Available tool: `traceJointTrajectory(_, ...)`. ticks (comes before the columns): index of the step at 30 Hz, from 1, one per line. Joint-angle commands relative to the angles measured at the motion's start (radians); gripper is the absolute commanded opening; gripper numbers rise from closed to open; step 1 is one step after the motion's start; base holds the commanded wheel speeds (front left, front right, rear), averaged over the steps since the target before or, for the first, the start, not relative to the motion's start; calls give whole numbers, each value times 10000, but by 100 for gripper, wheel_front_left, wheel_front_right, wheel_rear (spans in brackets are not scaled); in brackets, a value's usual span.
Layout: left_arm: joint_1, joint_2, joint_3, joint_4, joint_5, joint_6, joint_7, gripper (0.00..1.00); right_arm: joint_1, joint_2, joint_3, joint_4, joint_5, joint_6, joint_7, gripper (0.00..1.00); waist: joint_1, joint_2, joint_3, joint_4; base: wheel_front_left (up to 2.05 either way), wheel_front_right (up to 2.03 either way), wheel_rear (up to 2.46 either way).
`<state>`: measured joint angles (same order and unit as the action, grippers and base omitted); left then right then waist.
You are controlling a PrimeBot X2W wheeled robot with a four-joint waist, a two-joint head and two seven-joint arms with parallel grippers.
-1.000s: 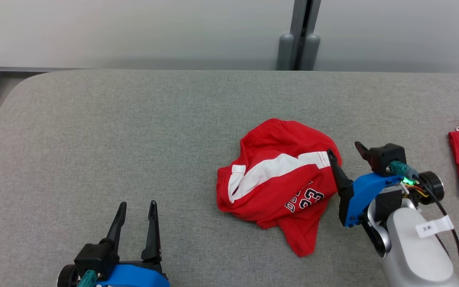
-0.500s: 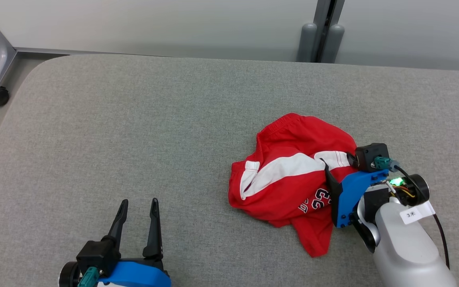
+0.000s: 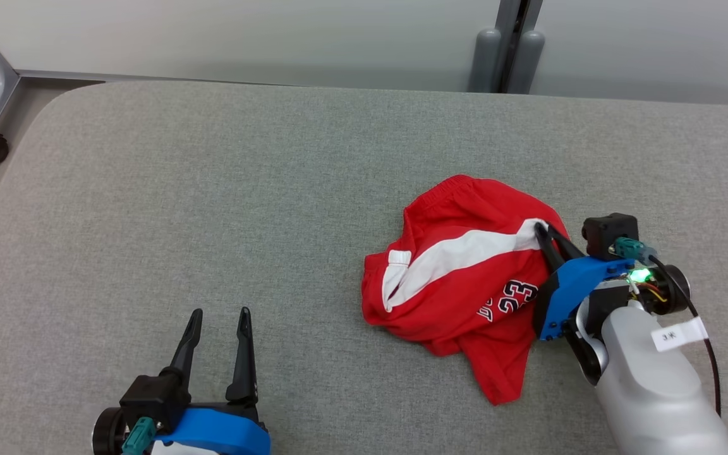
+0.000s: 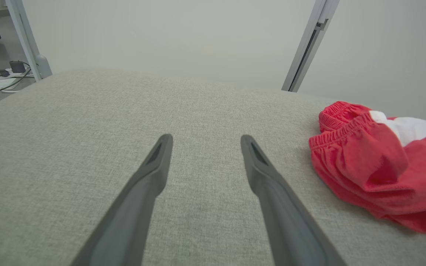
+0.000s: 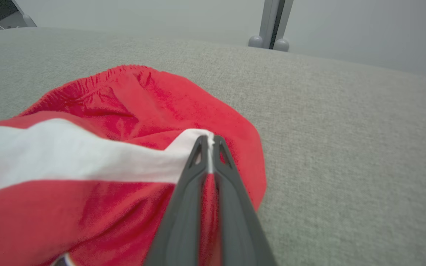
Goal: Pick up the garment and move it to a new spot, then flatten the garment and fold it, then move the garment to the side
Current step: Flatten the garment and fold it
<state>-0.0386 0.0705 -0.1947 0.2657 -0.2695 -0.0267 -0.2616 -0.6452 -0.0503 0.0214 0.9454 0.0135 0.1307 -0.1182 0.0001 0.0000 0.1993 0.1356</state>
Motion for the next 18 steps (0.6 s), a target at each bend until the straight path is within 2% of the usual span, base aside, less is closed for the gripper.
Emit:
traceJointTrajectory(1,-37,5,97,-25,94,-3,-48,100,213,-23,-111,-173,-104,1,-317,0,-1,0,-40,-33,0,0,0)
traceJointTrajectory(7,169,-22,304,-117,111,47,-48,100,1556,-25,-680,-1497,-3,1,-1028,0,-1,0,-254,-340,0,0,0)
traceJointTrajectory(14,164,-57,360,-209,166,19,-48,100,3330,-10,-1700,-2948,-406,1,-638,0,-1,0,-340,-573,0,0,0)
traceJointTrajectory(18,113,-69,352,-229,159,6,-48,100,3870,-15,-1822,-3310,-230,1,-591,0,-1,0,-364,-574,0,0,0)
